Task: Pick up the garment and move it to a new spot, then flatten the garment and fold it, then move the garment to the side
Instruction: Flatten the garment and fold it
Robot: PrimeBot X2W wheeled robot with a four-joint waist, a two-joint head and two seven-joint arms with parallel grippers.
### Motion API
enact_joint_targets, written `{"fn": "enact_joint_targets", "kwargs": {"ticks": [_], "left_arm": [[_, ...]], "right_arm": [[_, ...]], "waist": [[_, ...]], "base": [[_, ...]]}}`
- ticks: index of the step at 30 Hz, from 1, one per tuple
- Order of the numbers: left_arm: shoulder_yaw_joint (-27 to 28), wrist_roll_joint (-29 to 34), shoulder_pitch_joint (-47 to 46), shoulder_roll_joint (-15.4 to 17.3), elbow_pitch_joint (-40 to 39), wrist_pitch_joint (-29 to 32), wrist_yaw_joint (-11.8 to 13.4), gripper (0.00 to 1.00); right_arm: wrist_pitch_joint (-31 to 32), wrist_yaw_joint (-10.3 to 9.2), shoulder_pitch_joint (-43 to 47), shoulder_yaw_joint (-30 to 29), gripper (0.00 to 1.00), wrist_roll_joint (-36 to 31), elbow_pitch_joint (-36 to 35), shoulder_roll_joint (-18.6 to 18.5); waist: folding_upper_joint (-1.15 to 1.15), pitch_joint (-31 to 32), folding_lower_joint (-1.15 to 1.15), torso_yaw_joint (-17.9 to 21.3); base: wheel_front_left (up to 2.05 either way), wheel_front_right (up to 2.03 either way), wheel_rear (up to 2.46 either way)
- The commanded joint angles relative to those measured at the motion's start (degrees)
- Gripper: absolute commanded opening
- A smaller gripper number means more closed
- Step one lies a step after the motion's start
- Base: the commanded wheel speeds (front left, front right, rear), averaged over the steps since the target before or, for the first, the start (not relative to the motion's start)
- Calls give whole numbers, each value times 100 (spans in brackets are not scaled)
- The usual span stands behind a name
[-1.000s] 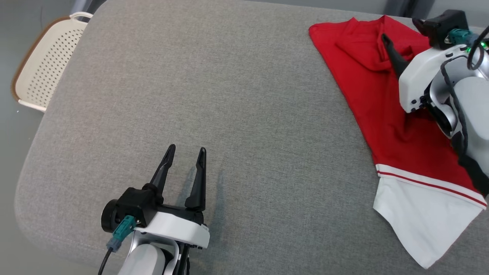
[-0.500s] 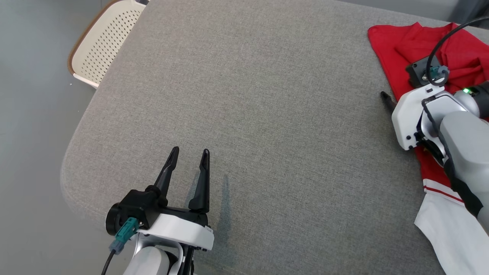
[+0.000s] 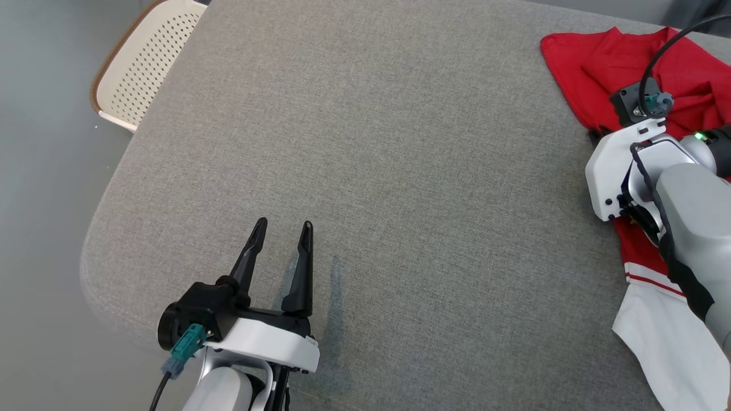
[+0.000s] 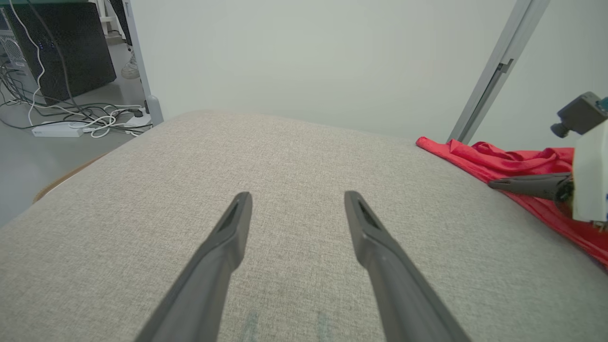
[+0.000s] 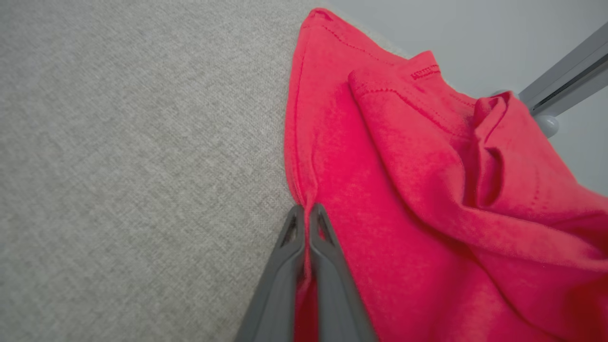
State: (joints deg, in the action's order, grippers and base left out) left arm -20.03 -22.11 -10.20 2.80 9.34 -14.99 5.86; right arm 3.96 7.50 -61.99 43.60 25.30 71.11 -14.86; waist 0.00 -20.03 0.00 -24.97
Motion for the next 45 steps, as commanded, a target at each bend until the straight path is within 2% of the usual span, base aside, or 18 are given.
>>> {"fn": "enact_joint_targets", "kwargs": {"ticks": [1,8,16,17,23,27,31,32,33,34,39,45], "left_arm": [[42,44,-78,22,11,-28,-11,100],[110,113,-83,22,43,-28,-27,100],[215,241,-69,22,76,-28,-77,100],[245,265,-60,23,89,-28,-79,100],[326,352,-25,23,95,-28,-126,100],[385,385,-16,22,78,-28,-134,100],[426,437,-11,21,78,-28,-167,100],[434,447,-10,22,75,-28,-175,100],[446,455,-6,21,70,-28,-167,100],[458,481,3,22,70,-28,-175,100],[511,579,33,21,115,-28,-223,100],[550,720,-3,24,164,-28,-297,100]], "right_arm": [[-76,-1,67,53,0,48,21,-4],[-372,0,162,339,0,208,-493,230],[-355,0,561,1399,0,693,-1750,370],[-308,0,667,1732,0,841,-2120,332],[-135,0,965,2671,0,1280,-3204,100],[-84,0,1148,2905,0,1346,-3781,-47],[-268,0,1299,2965,0,1174,-4035,-141],[-360,0,1318,2962,38,1142,-4029,-150],[-482,0,1322,2927,95,1125,-3999,-143],[-589,0,1335,2881,100,1126,-3962,-136],[-1193,-1,1485,2392,100,1047,-3745,-71],[-1739,0,1751,1421,100,820,-3617,3]], "waist": [[0,-9,0,44],[0,32,0,212],[0,154,0,469],[0,181,0,520],[0,245,0,641],[0,272,0,719],[0,309,0,814],[0,321,0,842],[0,335,0,880],[0,351,0,921],[0,470,0,1188],[0,633,0,1529]], "base": [[0,0,0],[0,0,0],[0,0,0],[0,0,0],[0,0,0],[0,0,0],[0,0,0],[0,0,0],[0,0,0],[0,0,0],[0,0,0],[0,0,0]]}}
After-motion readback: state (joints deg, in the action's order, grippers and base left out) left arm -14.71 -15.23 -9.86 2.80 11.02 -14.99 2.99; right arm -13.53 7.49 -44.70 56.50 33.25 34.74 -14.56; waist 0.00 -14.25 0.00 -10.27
